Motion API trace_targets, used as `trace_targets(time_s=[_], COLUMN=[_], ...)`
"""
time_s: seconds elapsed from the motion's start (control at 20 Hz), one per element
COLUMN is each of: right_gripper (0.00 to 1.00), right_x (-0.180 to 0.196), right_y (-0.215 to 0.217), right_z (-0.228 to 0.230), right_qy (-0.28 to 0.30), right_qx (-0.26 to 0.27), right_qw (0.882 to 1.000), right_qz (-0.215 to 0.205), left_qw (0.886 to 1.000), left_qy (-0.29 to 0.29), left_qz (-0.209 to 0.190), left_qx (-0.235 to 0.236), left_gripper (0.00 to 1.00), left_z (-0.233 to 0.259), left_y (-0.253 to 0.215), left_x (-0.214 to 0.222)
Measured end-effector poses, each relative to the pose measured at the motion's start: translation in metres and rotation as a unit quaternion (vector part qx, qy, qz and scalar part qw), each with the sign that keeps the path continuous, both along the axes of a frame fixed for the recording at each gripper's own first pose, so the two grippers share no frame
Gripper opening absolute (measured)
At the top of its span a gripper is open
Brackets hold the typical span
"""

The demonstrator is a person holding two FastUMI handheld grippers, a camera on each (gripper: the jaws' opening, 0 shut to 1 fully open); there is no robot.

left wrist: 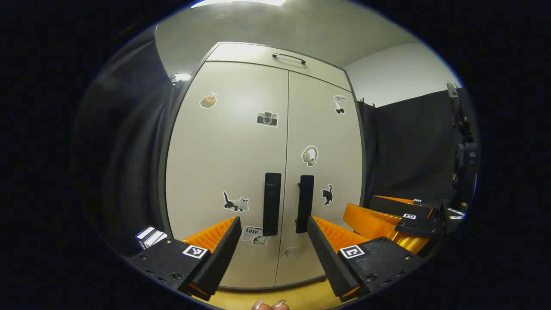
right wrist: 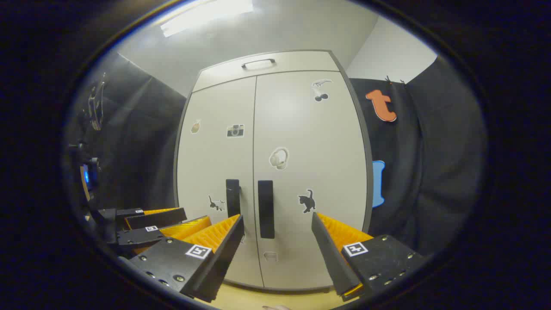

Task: Open the right door of the double-door shoe cabinet with the right hand, and open the left door with the left hand.

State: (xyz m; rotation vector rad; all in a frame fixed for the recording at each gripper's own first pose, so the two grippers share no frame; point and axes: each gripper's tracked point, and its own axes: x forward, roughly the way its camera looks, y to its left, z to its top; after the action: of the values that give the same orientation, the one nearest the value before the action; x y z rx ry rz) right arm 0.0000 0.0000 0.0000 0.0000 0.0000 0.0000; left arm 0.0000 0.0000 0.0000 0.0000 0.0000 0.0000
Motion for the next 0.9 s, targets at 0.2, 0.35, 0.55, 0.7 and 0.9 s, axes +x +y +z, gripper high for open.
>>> trace_targets(time_s=[0.2,0.35,0.55,0.7,0.9], right_gripper=[0.96,0.93,0.95,0.93,0.93], right_x=[-0.001,-0.001,-0.002,-0.002,-0.003], right_y=[0.007,0.002,-0.002,-0.002,0.001], right_z=[0.000,-0.002,0.000,0.002,-0.001], right_qy=[-0.001,0.001,-0.001,-0.002,0.003], right_qx=[-0.003,-0.006,-0.002,-0.002,-0.003], right_qw=[1.000,1.000,1.000,1.000,1.000], right_qz=[0.020,0.020,0.013,0.012,0.014], left_qw=[1.000,1.000,1.000,1.000,1.000], left_qy=[0.015,-0.003,-0.020,-0.018,-0.022], left_qz=[0.009,0.013,0.017,0.016,0.007], left_qx=[-0.004,-0.008,-0.001,0.010,0.009], left_gripper=[0.96,0.92,0.96,0.96,0.96], left_z=[-0.006,0.003,0.012,0.011,0.013], left_y=[0.005,0.008,0.010,0.008,0.005], left_x=[-0.002,-0.006,-0.012,-0.013,-0.015])
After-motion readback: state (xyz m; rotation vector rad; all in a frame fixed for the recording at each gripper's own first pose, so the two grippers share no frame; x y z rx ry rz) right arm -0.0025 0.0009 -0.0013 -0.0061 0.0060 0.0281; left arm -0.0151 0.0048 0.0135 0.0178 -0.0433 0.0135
